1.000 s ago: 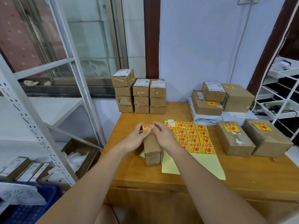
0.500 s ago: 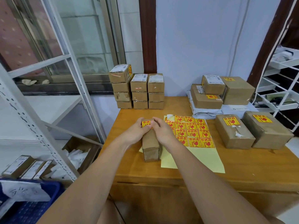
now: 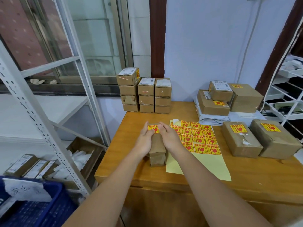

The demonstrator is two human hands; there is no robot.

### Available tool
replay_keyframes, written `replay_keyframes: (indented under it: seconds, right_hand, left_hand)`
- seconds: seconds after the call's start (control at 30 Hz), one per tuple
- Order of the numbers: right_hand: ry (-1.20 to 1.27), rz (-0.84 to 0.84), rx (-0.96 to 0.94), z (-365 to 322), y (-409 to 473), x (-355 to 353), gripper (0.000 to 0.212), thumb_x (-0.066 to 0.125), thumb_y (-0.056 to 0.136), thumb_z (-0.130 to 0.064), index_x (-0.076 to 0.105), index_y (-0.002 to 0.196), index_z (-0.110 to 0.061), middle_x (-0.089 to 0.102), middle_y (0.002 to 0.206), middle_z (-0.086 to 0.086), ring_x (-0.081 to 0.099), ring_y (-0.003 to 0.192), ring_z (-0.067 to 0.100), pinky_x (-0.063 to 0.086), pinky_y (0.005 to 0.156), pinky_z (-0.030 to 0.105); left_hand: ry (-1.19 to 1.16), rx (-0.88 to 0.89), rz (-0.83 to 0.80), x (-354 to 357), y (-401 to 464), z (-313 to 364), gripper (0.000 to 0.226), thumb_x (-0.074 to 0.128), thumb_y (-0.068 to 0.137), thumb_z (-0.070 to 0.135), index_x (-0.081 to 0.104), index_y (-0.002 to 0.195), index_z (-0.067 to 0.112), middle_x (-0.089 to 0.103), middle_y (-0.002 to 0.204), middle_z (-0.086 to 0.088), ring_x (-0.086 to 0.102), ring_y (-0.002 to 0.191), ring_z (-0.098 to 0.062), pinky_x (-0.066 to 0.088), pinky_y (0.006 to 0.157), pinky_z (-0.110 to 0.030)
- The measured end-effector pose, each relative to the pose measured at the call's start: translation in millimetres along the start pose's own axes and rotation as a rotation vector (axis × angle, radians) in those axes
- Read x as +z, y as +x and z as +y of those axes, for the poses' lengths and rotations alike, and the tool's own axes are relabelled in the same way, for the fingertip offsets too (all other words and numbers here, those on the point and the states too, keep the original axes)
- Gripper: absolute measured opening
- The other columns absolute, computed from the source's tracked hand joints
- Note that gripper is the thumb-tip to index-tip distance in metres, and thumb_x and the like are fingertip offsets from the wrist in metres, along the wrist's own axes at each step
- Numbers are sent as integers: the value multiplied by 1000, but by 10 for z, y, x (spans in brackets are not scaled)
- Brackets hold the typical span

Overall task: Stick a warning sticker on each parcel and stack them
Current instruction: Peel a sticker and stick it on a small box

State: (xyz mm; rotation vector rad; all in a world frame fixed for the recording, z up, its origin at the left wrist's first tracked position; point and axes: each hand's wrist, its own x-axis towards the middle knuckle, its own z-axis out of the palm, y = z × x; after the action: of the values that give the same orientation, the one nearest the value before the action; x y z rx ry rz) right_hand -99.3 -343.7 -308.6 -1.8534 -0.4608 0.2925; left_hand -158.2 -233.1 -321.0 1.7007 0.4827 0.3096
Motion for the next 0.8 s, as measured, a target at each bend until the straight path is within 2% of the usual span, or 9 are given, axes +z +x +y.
replay_keyframes:
  seconds: [0.07, 0.17, 0.27, 0.4, 0.5, 0.6, 0.63, 0.73, 0.8]
  right_hand:
    - [83, -22, 22, -5, -21, -10, 50, 49, 105, -43, 47, 150, -21, 48, 152, -1, 44, 140, 17, 40, 108, 29]
    - [132, -26, 34, -22, -54, -14, 57, 60, 100, -41, 46, 152, -20, 48, 151, -3, 46, 137, 14, 41, 100, 22]
    - [103, -37, 18, -4, -41, -15, 54, 54, 104, -38, 42, 154, -20, 43, 156, -2, 43, 140, 14, 40, 101, 22]
    - [36, -65, -11, 45, -10, -34, 53, 46, 106, -40, 38, 155, -21, 39, 159, -2, 37, 145, 16, 35, 107, 24]
    - [32, -66, -22, 76, -3, -31, 50, 44, 107, -39, 40, 155, -22, 40, 159, -3, 38, 143, 15, 35, 100, 20]
    - [35, -61, -25, 114, 30, -21, 47, 42, 108, -35, 42, 154, -22, 41, 157, -2, 39, 142, 15, 35, 88, 9]
    - [31, -58, -30, 118, 37, -15, 46, 42, 109, -34, 42, 153, -22, 42, 157, -2, 38, 143, 15, 34, 92, 10]
    - [-17, -43, -35, 107, 40, -17, 45, 41, 109, -31, 44, 152, -20, 43, 157, -2, 37, 144, 15, 31, 111, 24]
    - [-50, -22, -34, 67, 47, -52, 43, 42, 108, -32, 51, 148, -20, 48, 152, -4, 42, 140, 15, 32, 117, 33]
  left_hand:
    - [-26, 4, -6, 0, 24, -32, 57, 42, 107, 39, 22, 161, 40, 32, 165, 3, 39, 145, -18, 37, 118, -42]
    - [-66, -11, -22, -10, 61, -61, 61, 44, 106, 42, 19, 162, 40, 35, 164, 2, 40, 145, -19, 36, 119, -45]
    - [-113, -14, -28, -7, 60, -62, 59, 43, 108, 37, 19, 161, 41, 38, 162, 1, 46, 140, -20, 43, 114, -44]
    - [-192, 4, 19, 34, 36, -105, 54, 41, 110, 27, 26, 161, 36, 38, 162, 1, 45, 142, -20, 41, 116, -45]
    - [-246, 7, 44, 62, 25, -140, 53, 41, 110, 26, 29, 160, 37, 42, 160, -1, 48, 140, -21, 43, 115, -46]
    - [-261, 3, 40, 59, 9, -124, 52, 41, 110, 26, 29, 160, 37, 44, 158, 1, 53, 135, -20, 47, 111, -45]
    - [-262, 1, 32, 53, 2, -116, 52, 41, 110, 26, 29, 160, 37, 44, 158, 1, 54, 134, -20, 48, 110, -44]
    - [-247, -4, 9, 31, -1, -110, 53, 40, 110, 28, 27, 160, 40, 44, 158, 2, 55, 131, -20, 52, 105, -43]
    - [-235, -23, -8, 15, 9, -101, 54, 42, 110, 29, 25, 160, 41, 45, 155, 3, 58, 128, -20, 54, 102, -42]
